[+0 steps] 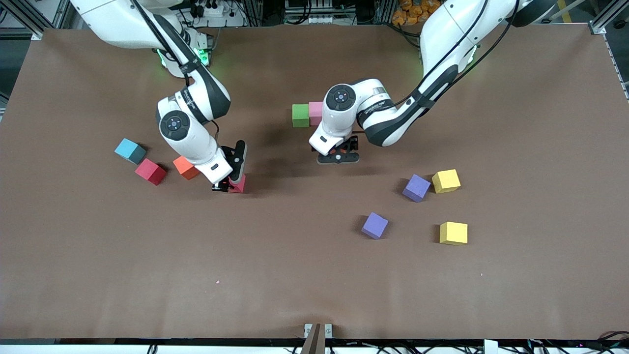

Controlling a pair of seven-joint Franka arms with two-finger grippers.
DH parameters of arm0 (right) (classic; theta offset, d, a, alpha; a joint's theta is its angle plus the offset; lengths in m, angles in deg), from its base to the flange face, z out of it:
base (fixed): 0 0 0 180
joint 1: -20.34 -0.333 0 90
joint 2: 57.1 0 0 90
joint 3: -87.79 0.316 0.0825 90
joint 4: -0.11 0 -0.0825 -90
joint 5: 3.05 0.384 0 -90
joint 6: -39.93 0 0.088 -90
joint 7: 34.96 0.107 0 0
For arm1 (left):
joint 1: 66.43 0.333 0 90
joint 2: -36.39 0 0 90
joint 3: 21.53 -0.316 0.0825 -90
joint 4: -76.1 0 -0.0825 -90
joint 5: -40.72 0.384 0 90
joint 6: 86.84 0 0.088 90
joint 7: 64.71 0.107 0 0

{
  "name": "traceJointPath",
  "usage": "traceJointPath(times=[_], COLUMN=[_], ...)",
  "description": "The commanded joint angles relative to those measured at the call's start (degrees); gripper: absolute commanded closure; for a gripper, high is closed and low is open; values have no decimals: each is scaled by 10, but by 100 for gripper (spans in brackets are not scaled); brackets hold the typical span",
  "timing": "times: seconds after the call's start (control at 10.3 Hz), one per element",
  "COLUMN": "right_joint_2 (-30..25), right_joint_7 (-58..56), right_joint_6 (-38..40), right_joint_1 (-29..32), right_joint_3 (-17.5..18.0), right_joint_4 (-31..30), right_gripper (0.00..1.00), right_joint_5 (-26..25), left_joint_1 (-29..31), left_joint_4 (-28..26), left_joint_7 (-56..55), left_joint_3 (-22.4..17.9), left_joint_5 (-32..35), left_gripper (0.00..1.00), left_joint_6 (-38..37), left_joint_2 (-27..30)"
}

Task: Form number 2 with 11 blocks
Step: 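Place the orange cube with the left gripper while the right gripper lifts pink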

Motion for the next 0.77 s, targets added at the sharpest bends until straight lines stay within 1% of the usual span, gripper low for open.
traceJointPath(times=[0.0, 0.1, 0.29, 0.39, 0.48, 0.68], right_joint_2=[-4, -4, -4, -3, 11, 37], right_joint_7=[-3, -2, 29, 56, 85, 140], right_joint_6=[5, 5, 6, 8, 10, 10], right_joint_1=[-4, -5, -13, -21, -43, -93], right_joint_3=[10, 18, 38, 48, 49, 44], right_joint_4=[4, 5, 6, 11, 27, 59], right_gripper=[61, 61, 61, 61, 61, 62], right_joint_5=[21, 22, 22, 22, 22, 22], left_joint_1=[7, 22, 56, 78, 99, 160], left_joint_4=[0, -1, 2, 16, 20, 27], left_joint_7=[-16, -15, -17, -19, -19, -18], left_joint_3=[-1, -1, -1, -2, -3, -2], left_joint_5=[4, -2, -18, -20, -20, -21], left_gripper=[0, 0, 0, 0, 0, 0], left_joint_6=[-40, -52, -55, -55, -55, -56], left_joint_2=[57, 72, 83, 81, 79, 78])
